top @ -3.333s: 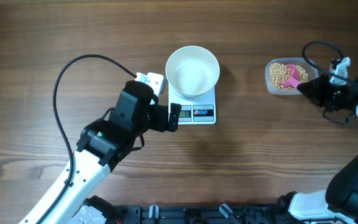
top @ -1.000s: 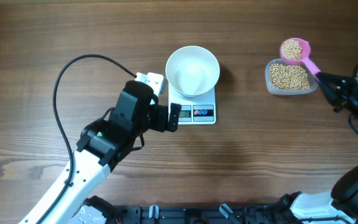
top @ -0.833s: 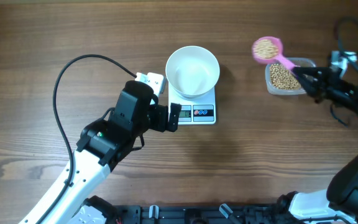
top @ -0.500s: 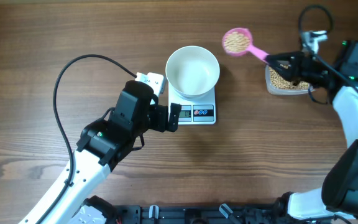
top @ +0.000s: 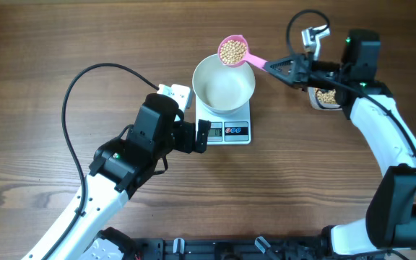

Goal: Scoop item into bowl and weigh 150g on scale
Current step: 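Carry the filled scoop left over the white bowl, then tilt the scoop with the right gripper to pour soybeans into the bowl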

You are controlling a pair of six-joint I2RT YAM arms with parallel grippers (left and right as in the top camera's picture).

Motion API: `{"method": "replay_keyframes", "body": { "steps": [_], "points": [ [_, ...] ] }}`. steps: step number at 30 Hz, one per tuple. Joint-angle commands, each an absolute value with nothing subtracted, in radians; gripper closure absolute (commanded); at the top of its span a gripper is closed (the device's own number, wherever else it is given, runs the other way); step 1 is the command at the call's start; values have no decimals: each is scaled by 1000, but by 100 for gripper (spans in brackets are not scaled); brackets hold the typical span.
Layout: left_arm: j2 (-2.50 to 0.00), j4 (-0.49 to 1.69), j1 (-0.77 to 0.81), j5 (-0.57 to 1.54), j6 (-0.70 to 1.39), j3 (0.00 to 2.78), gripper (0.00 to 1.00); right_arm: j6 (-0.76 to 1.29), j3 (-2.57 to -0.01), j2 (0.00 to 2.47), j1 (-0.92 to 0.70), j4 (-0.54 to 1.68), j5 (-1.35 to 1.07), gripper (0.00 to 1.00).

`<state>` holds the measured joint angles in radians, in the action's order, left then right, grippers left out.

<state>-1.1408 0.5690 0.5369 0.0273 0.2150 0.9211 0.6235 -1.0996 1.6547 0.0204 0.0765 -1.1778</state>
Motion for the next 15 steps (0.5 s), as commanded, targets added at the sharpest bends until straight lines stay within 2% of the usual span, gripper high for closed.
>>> {"method": "replay_keyframes", "body": {
  "steps": [1, 7, 15],
  "points": [
    [-1145, 566, 542, 36, 213, 936, 0, 567, -1106, 1655, -18, 68, -1037, 95],
    [-1145, 566, 542, 36, 213, 936, 0, 516, -1107, 1633, -62, 82, -933, 95],
    [-1145, 566, 542, 36, 213, 936, 0, 280, -1114, 1544, -117, 290, -699, 96]
  ]
}}
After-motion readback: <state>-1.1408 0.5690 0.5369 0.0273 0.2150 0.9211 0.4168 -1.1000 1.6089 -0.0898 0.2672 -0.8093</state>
